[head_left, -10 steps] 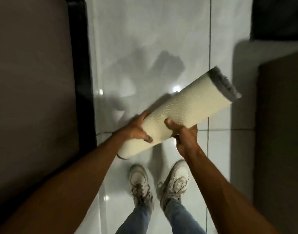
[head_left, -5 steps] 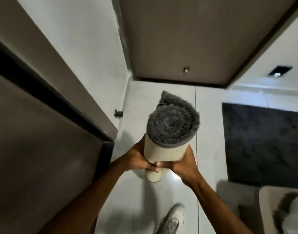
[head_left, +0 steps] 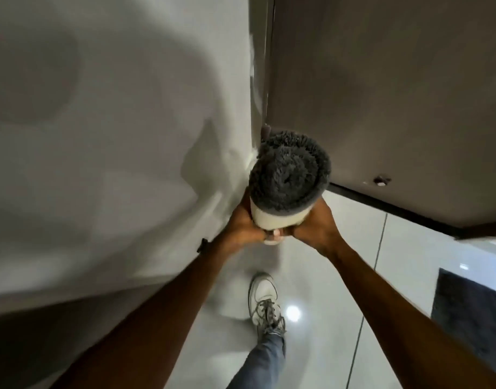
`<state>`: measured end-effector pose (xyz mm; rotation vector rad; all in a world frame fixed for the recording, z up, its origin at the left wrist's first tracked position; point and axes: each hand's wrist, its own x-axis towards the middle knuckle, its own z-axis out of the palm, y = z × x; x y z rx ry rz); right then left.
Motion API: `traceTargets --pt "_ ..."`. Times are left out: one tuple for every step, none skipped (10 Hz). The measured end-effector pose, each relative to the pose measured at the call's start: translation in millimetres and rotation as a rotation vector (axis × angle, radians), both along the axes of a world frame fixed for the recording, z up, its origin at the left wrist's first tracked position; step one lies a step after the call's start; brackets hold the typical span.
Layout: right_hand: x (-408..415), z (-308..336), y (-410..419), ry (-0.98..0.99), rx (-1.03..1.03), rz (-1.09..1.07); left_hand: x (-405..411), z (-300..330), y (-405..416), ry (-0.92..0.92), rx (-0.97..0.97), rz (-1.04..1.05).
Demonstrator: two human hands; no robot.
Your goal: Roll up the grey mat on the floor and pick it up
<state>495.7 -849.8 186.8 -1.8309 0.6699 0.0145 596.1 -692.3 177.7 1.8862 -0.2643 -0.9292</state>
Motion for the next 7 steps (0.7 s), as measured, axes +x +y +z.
traceTargets --pt "45 -10 -22 -0.029 0.105 0.006 37 -17 -21 0.051 -0.012 0.001" --pt "94 -11 -37 -0.046 0.139 -0.024 77 -17 -44 0.083 -0.075 0.013" --pt "126 -7 -48 0.011 0.106 -0.032 105 -20 -63 0.045 -0.126 0.0" --pt "165 -11 -64 0.067 0.101 0.021 130 -14 -71 0.101 -0.052 0.021" --pt "198 -16 -72 0.121 0.098 -0.01 150 -18 -82 -0.072 0.182 0.121" --pt "210 -11 -64 0.161 0.013 -0.088 146 -6 -95 -0.251 0.297 0.074" --pt "180 20 -50 0.173 -0.194 -0.092 107 17 -94 -0.261 0.376 0.188"
